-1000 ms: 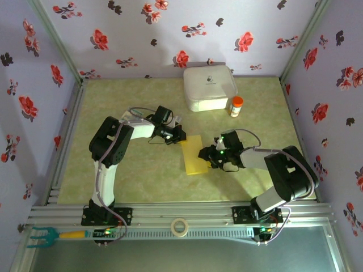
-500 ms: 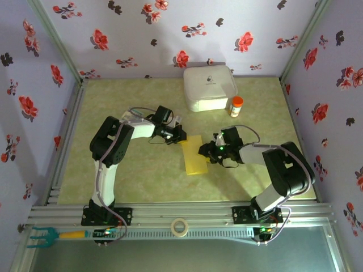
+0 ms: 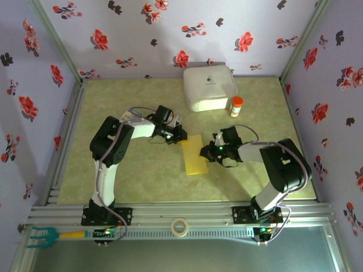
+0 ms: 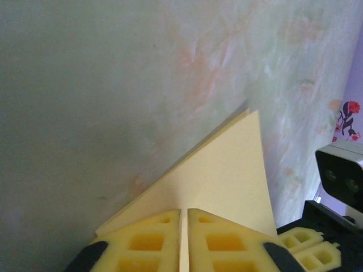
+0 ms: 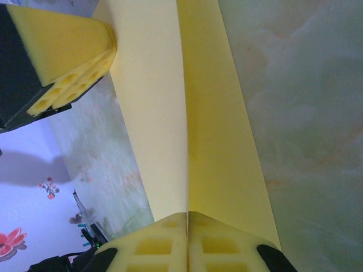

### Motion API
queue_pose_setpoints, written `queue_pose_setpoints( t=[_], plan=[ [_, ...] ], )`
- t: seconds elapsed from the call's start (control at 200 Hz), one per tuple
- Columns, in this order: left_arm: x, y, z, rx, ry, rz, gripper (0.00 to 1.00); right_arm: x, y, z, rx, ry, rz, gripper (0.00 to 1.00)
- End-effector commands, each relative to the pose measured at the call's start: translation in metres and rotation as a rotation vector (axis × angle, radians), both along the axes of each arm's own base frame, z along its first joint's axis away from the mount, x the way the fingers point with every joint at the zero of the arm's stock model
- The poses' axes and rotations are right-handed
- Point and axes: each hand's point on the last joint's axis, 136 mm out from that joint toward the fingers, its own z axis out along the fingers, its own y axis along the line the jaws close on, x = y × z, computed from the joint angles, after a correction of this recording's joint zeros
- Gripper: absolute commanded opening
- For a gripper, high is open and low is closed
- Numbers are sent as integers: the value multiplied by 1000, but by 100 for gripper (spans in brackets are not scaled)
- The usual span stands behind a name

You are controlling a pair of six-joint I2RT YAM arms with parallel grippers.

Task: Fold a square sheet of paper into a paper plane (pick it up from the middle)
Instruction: Fold the triangle a second time at the center of the table.

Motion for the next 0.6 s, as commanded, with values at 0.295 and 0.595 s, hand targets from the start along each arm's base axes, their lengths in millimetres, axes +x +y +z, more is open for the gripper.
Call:
queue_pose_setpoints(
  t=[0.295, 0.595],
  plan=[
    [-1, -5, 54, -26, -126, -8, 41, 15, 2, 8, 54, 0, -132, 0],
    [-4, 19, 78, 7, -249, 86, 46, 16, 3, 9, 55, -2, -306, 0]
  ],
)
